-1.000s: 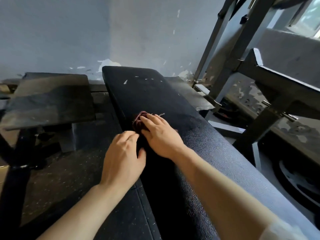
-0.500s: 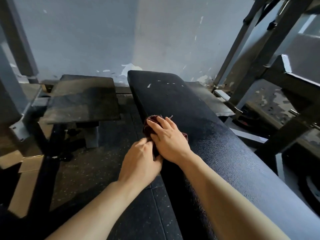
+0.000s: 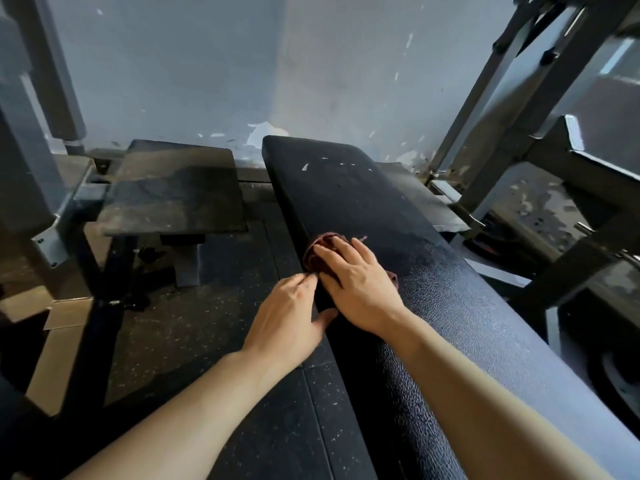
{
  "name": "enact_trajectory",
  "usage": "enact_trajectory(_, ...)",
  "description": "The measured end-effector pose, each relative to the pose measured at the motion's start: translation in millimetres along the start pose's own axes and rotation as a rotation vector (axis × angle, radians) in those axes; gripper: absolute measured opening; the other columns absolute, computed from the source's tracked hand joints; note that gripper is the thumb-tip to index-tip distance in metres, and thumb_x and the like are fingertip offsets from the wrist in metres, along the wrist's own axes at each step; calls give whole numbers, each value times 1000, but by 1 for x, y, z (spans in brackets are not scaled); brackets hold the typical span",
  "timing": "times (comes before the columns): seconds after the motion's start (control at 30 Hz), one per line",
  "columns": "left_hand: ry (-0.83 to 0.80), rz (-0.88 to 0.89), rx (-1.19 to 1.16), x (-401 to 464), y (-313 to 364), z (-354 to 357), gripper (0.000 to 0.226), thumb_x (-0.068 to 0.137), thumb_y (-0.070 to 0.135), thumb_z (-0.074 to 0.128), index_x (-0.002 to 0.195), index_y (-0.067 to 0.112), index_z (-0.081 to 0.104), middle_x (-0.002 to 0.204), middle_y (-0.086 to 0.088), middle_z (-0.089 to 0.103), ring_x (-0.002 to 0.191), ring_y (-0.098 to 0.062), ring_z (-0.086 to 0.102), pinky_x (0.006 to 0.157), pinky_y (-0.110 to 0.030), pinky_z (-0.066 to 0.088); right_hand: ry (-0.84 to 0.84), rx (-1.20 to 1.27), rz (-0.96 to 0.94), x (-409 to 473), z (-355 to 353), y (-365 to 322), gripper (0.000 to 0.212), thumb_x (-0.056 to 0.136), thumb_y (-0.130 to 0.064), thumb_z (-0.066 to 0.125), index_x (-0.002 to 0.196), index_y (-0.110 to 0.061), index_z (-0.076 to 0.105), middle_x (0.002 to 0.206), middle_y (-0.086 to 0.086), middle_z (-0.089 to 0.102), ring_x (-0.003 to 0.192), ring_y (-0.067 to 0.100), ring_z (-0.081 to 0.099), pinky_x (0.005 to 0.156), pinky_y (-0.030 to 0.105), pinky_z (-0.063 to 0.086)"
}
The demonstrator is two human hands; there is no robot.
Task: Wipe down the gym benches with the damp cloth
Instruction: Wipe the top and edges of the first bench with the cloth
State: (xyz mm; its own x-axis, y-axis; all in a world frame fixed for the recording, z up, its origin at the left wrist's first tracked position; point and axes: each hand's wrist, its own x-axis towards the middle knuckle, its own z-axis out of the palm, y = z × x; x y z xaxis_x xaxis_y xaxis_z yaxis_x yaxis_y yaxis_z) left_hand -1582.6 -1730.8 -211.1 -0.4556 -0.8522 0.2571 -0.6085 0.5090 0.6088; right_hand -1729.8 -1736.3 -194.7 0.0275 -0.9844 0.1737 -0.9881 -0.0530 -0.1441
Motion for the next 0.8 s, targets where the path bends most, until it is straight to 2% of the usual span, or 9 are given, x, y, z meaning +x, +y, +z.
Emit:
enact_trajectory(0.13, -14, 30, -13, -5, 3, -4, 66, 93, 38, 58, 149, 16, 32, 153, 3, 35, 139, -12, 30, 108, -17, 24, 20, -22, 45, -7, -8, 29, 48, 95, -47, 41, 142, -36, 43, 153, -6, 34, 140, 27, 28, 115, 41, 26)
enact_trajectory(0.23, -39, 39, -9, -9, 3, -6, 69, 94, 41, 57, 151, 18, 27, 155, 4, 30, 141, -11, 26, 110, -19, 24, 98, -19, 268, 1, -14, 42, 43, 94, -25, 52, 137, -31, 49, 145, -5, 44, 125, 31, 39, 104, 39, 35)
enact_trajectory(0.33, -34, 30, 3, -11, 6, -7, 69, 93, 39, 58, 151, 17, 27, 153, 3, 31, 140, -12, 28, 110, -21, 27, 271, 8, 312, 6, -22, 37, 51, 86, -9, 57, 135, -24, 52, 137, 0, 52, 115, 30, 43, 96, 34, 35)
enact_trajectory(0.4, -18, 24, 10, -11, 9, -6, 69, 93, 38, 58, 150, 16, 27, 152, 2, 33, 140, -13, 29, 110, -22, 27, 285, -53, 219, 5, -28, 28, 56, 85, -20, 65, 139, -22, 49, 141, 2, 46, 122, 32, 39, 99, 39, 35)
enact_trajectory(0.5, -13, 7, 14, -10, 14, -5, 69, 93, 38, 59, 149, 13, 29, 151, -1, 34, 139, -15, 31, 110, -23, 27, 147, -36, 43, -9, -25, 9, 60, 84, -42, 66, 139, -26, 49, 152, 7, 32, 136, 32, 26, 105, 48, 33)
enact_trajectory(0.6, 22, -27, -8, -8, 17, -3, 68, 91, 33, 61, 147, 9, 32, 148, -3, 37, 136, -16, 35, 108, -22, 31, 282, 46, 13, -25, -20, 4, 59, 79, -43, 66, 135, -27, 53, 152, 6, 33, 133, 26, 34, 106, 42, 39)
enact_trajectory(0.67, 34, -54, -22, -7, 20, -1, 68, 91, 31, 61, 148, 8, 30, 149, -4, 35, 136, -16, 35, 108, -23, 31, 259, -6, 28, -25, -19, 7, 62, 80, -52, 59, 138, -34, 48, 154, 2, 30, 138, 22, 27, 106, 39, 32)
enact_trajectory(0.73, 40, -68, -14, -5, 22, 1, 71, 92, 29, 58, 150, 6, 25, 152, -5, 30, 139, -17, 31, 109, -20, 26, 123, 27, 8, -18, -14, 9, 57, 89, -52, 54, 142, -37, 43, 158, -2, 24, 146, 20, 13, 114, 38, 19)
enact_trajectory(0.8, 33, -69, -36, -4, 24, 3, 72, 91, 28, 57, 151, 6, 23, 155, -5, 26, 141, -16, 26, 112, -19, 20, 54, 135, -44, -21, -10, 11, 48, 92, -47, 54, 137, -30, 53, 155, 0, 32, 146, 20, 19, 120, 32, 12)
